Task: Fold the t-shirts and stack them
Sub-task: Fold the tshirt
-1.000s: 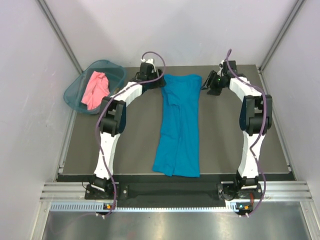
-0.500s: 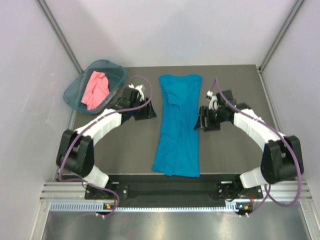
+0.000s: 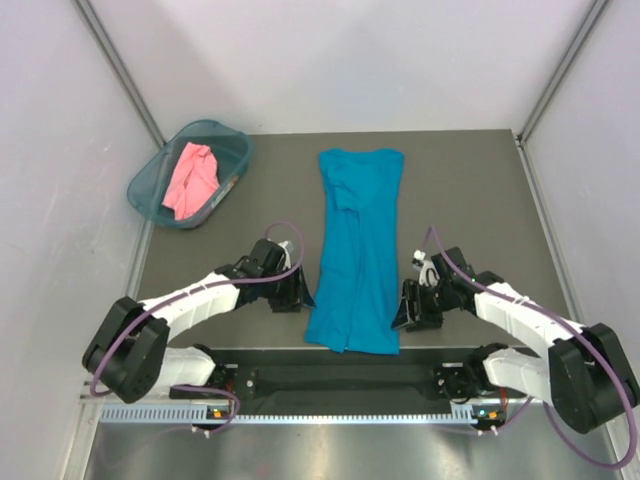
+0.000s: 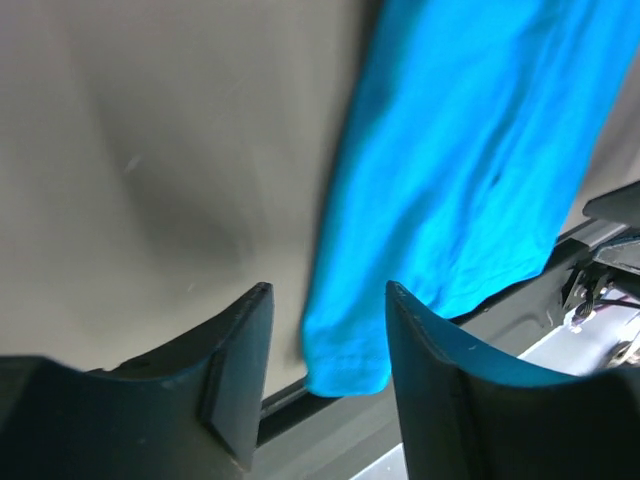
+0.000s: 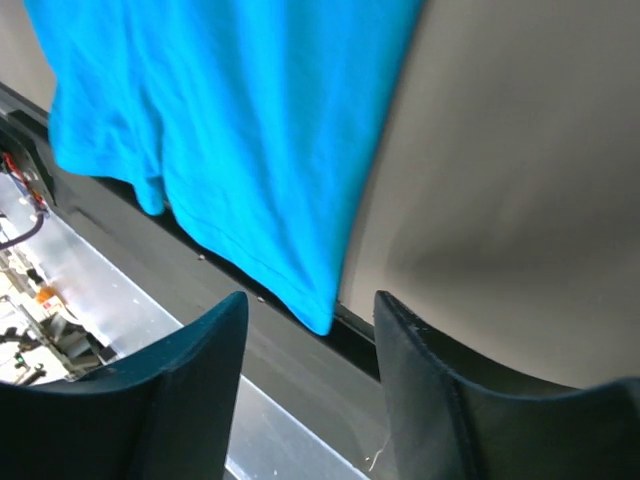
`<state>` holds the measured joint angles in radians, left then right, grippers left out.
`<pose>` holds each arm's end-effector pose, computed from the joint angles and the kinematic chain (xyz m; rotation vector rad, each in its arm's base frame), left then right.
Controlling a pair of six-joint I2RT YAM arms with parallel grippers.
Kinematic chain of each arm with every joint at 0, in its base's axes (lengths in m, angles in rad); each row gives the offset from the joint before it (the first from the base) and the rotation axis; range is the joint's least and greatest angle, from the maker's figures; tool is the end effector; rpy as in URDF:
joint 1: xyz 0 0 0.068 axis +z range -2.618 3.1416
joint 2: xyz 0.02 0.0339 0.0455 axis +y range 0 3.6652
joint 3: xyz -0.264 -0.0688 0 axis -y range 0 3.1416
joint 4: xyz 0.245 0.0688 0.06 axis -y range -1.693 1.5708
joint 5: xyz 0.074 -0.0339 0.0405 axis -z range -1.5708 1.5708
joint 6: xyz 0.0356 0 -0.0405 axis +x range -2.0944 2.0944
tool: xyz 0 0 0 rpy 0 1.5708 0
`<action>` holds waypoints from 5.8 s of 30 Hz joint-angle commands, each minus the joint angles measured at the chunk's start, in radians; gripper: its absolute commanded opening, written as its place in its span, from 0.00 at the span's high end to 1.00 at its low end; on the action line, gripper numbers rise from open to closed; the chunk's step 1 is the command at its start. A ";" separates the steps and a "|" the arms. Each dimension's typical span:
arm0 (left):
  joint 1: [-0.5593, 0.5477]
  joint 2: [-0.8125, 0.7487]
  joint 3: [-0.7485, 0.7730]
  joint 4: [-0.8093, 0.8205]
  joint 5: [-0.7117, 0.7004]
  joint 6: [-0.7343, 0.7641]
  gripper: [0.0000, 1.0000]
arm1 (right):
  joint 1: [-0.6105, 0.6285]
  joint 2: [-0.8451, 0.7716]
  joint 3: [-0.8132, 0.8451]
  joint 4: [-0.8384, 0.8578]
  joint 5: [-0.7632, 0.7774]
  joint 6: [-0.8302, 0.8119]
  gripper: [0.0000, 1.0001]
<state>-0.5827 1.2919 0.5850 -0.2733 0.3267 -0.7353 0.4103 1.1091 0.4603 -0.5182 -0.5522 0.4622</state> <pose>0.1879 -0.1375 0.1643 -0.0719 2.7425 -0.8674 0.1529 0.0869 0.1537 -0.0913 2.8530 0.9783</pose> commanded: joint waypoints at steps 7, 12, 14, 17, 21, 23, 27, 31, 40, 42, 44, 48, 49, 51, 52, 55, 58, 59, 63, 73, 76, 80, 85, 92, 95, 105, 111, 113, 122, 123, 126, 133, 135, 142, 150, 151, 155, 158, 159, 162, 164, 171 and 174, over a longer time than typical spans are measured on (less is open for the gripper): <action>-0.005 -0.080 -0.100 -0.003 0.000 -0.119 0.50 | 0.019 -0.060 -0.077 0.067 -0.009 0.079 0.49; -0.006 -0.085 -0.122 -0.018 0.018 -0.183 0.46 | 0.024 -0.037 -0.104 0.070 -0.028 0.090 0.49; -0.008 -0.079 -0.135 0.002 0.047 -0.206 0.46 | 0.028 -0.041 -0.114 0.064 -0.032 0.093 0.49; -0.011 -0.066 -0.132 -0.039 0.052 -0.214 0.46 | 0.035 -0.069 -0.126 0.052 -0.037 0.101 0.50; -0.022 -0.083 -0.139 -0.069 0.043 -0.236 0.47 | 0.036 -0.123 -0.137 0.030 -0.045 0.125 0.51; -0.023 -0.083 -0.140 -0.069 0.049 -0.242 0.48 | 0.041 -0.144 -0.143 0.029 -0.051 0.142 0.52; -0.045 -0.079 -0.136 -0.096 0.054 -0.253 0.48 | 0.048 -0.166 -0.147 0.014 -0.046 0.148 0.52; -0.049 -0.069 -0.137 -0.087 0.058 -0.254 0.49 | 0.050 -0.178 -0.169 0.018 -0.041 0.151 0.52; -0.088 -0.022 -0.125 -0.086 0.069 -0.276 0.54 | 0.058 -0.141 -0.170 0.050 -0.041 0.158 0.52; -0.092 -0.013 -0.129 -0.063 0.078 -0.283 0.55 | 0.061 -0.127 -0.167 0.056 -0.041 0.155 0.52; -0.094 -0.013 -0.136 -0.046 0.084 -0.289 0.55 | 0.062 -0.117 -0.170 0.070 -0.037 0.155 0.52; -0.095 -0.006 -0.139 -0.024 0.092 -0.300 0.59 | 0.065 -0.097 -0.173 0.090 -0.037 0.156 0.52; -0.094 -0.008 -0.139 -0.024 0.084 -0.300 0.62 | 0.067 -0.092 -0.175 0.099 -0.038 0.158 0.52; -0.094 -0.009 -0.139 -0.020 0.077 -0.303 0.64 | 0.068 -0.088 -0.181 0.118 -0.038 0.162 0.52; -0.094 -0.009 -0.139 -0.009 0.072 -0.303 0.66 | 0.067 -0.077 -0.186 0.127 -0.037 0.165 0.51; -0.094 -0.006 -0.136 -0.006 0.072 -0.302 0.75 | 0.068 -0.051 -0.187 0.171 -0.045 0.181 0.52; -0.094 -0.016 -0.140 -0.003 0.071 -0.305 0.81 | 0.071 -0.026 -0.186 0.216 -0.057 0.199 0.51; -0.095 -0.020 -0.140 -0.004 0.071 -0.306 0.82 | 0.071 -0.017 -0.187 0.224 -0.057 0.201 0.52; -0.094 -0.028 -0.143 0.000 0.077 -0.302 0.96 | 0.074 0.015 -0.189 0.259 -0.064 0.208 0.56; -0.157 -0.130 -0.165 -0.049 0.060 -0.349 1.00 | 0.096 -0.135 -0.170 0.159 -0.063 0.223 1.00; -0.180 -0.183 -0.195 -0.066 0.055 -0.387 1.00 | 0.096 -0.184 -0.193 0.107 -0.066 0.228 1.00; -0.212 -0.227 -0.211 -0.090 0.061 -0.434 1.00 | 0.097 -0.248 -0.216 0.078 -0.071 0.257 1.00; -0.218 -0.234 -0.101 -0.157 0.013 -0.389 1.00 | 0.094 -0.217 -0.094 0.017 -0.016 0.221 1.00; -0.143 -0.019 0.278 -0.310 -0.158 -0.190 1.00 | 0.016 0.056 0.224 -0.006 0.000 0.113 1.00; -0.028 0.121 0.424 -0.317 -0.118 -0.119 1.00 | -0.024 0.197 0.372 -0.026 -0.008 0.061 1.00; 0.161 0.692 1.040 -0.426 0.041 0.088 1.00 | -0.169 0.615 0.806 -0.130 -0.028 -0.072 1.00; 0.187 0.840 1.190 -0.420 0.080 0.079 1.00 | -0.221 0.771 0.948 -0.157 -0.055 -0.103 1.00; 0.196 0.859 1.202 -0.415 0.083 0.073 1.00 | -0.232 0.797 0.971 -0.161 -0.068 -0.111 1.00; 0.221 0.934 1.268 -0.408 0.101 0.062 1.00 | -0.266 0.928 1.113 -0.178 -0.106 -0.126 1.00; 0.222 0.943 1.276 -0.406 0.100 0.060 1.00 | -0.269 0.942 1.123 -0.184 -0.107 -0.126 1.00; 0.228 0.966 1.299 -0.406 0.110 0.054 1.00 | -0.278 0.965 1.153 -0.190 -0.120 -0.129 1.00; 0.234 1.021 1.363 -0.402 0.123 0.034 1.00 | -0.292 1.028 1.221 -0.210 -0.132 -0.142 0.93; 0.236 1.038 1.386 -0.412 0.111 0.034 0.91 | -0.298 1.041 1.230 -0.210 -0.126 -0.142 0.88; 0.244 0.976 1.460 -0.464 -0.069 0.069 0.62 | -0.324 1.109 1.368 -0.236 -0.092 -0.119 0.59; 0.236 0.750 1.255 -0.407 -0.025 0.125 0.60 | -0.297 0.979 1.388 -0.362 0.046 -0.209 0.52; 0.231 0.703 1.159 -0.344 0.016 0.122 0.62 | -0.283 0.954 1.323 -0.356 0.038 -0.215 0.51; 0.196 0.609 0.907 -0.092 0.221 0.087 0.73 | -0.177 0.821 1.132 -0.271 -0.038 -0.206 0.54; 0.176 0.595 0.761 0.117 0.331 -0.001 0.80 | -0.113 0.801 1.010 -0.160 -0.136 -0.165 0.79; 0.170 0.601 0.745 0.140 0.348 -0.039 0.83 | -0.101 0.808 0.993 -0.145 -0.184 -0.158 0.86; 0.155 0.644 0.737 0.148 0.348 -0.047 0.87 | -0.068 0.828 0.943 -0.096 -0.216 -0.137 0.96; 0.155 0.673 0.713 0.172 0.350 -0.062 0.90 | -0.062 0.840 0.896 -0.045 -0.238 -0.125 0.98; 0.156 0.689 0.638 -0.021 0.180 -0.010 0.97 | -0.094 0.879 0.779 -0.025 -0.253 -0.178 0.99; 0.156 0.685 0.586 -0.066 0.173 0.029 0.97 | -0.133 0.870 0.716 -0.029 -0.226 -0.207 0.99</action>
<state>-0.4294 1.9949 1.2068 -0.2775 0.5453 -0.7631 0.3172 1.9877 1.2083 -0.5766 -0.7822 0.3038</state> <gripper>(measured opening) 0.036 0.014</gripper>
